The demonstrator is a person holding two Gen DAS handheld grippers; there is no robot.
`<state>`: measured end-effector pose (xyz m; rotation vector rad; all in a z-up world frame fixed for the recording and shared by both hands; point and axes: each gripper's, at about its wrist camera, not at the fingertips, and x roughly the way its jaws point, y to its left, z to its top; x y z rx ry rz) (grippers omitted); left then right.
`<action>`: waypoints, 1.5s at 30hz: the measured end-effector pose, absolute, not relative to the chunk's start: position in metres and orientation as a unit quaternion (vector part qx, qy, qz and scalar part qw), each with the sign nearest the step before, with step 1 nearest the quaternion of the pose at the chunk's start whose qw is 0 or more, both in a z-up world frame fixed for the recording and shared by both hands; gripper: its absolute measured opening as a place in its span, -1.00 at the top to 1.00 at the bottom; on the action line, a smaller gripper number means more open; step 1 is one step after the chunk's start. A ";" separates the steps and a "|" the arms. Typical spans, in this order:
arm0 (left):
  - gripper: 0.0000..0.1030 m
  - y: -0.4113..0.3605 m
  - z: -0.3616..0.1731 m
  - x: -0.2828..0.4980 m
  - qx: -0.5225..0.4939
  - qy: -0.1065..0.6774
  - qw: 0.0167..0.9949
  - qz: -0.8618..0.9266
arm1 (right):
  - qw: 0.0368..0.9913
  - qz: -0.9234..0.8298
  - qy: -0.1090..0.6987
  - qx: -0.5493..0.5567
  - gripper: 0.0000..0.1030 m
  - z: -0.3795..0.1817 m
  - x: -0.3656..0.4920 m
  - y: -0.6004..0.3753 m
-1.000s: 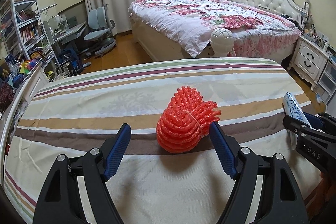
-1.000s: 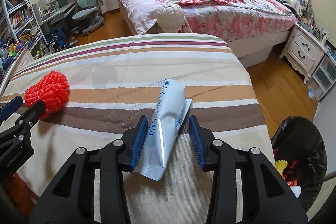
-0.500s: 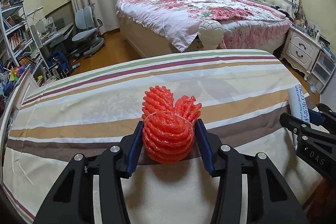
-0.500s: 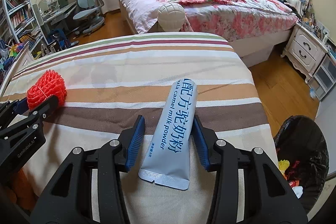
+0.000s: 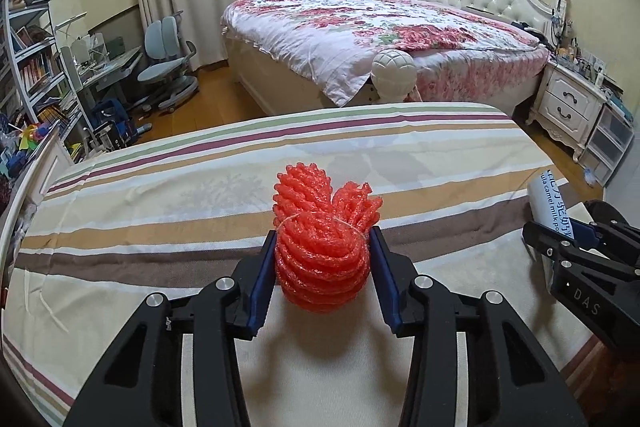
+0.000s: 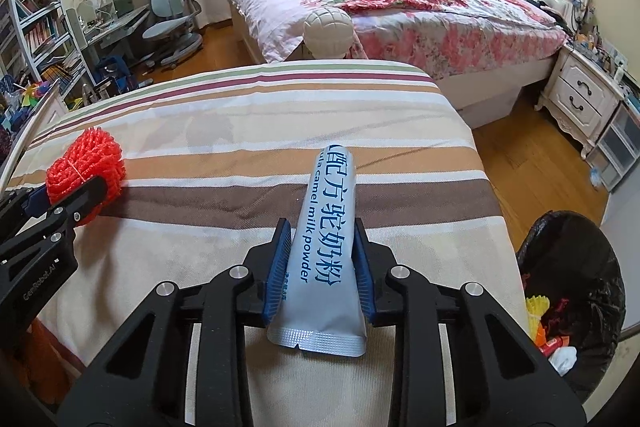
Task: Collect trash
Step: 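Carry the orange net and white tube over the black bin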
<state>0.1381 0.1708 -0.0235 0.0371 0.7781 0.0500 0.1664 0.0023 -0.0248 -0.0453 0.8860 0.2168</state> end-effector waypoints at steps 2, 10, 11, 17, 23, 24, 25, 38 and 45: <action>0.14 0.168 -0.021 0.133 0.014 0.377 0.926 0.023 | 0.898 0.106 0.426 -0.022 0.42 -0.022 0.160 0.001; 0.14 0.150 -0.013 0.108 0.005 0.370 0.929 0.014 | 0.904 0.107 0.414 -0.019 0.42 -0.012 0.132 -0.012; 0.14 0.147 -0.012 0.105 0.003 0.369 0.929 0.013 | 0.905 0.107 0.412 -0.018 0.42 -0.011 0.129 -0.015; 0.14 0.128 -0.008 0.089 0.001 0.365 0.931 0.005 | 0.909 0.103 0.403 -0.010 0.42 -0.005 0.106 -0.032; 0.14 0.105 -0.007 0.075 -0.002 0.360 0.933 -0.004 | 0.913 0.095 0.398 -0.003 0.42 -0.001 0.088 -0.053; 0.14 0.101 -0.008 0.073 -0.001 0.359 0.933 -0.006 | 0.913 0.092 0.397 -0.001 0.42 -0.001 0.085 -0.057; 0.14 0.095 -0.008 0.072 0.000 0.359 0.933 -0.009 | 0.914 0.090 0.397 0.000 0.42 -0.001 0.083 -0.060; 0.14 0.027 -0.008 0.072 0.023 0.350 0.934 -0.065 | 0.921 0.023 0.388 0.033 0.42 -0.001 0.071 -0.140; 0.14 -0.016 -0.009 0.078 0.040 0.346 0.932 -0.105 | 0.921 -0.024 0.386 0.051 0.42 -0.004 0.070 -0.184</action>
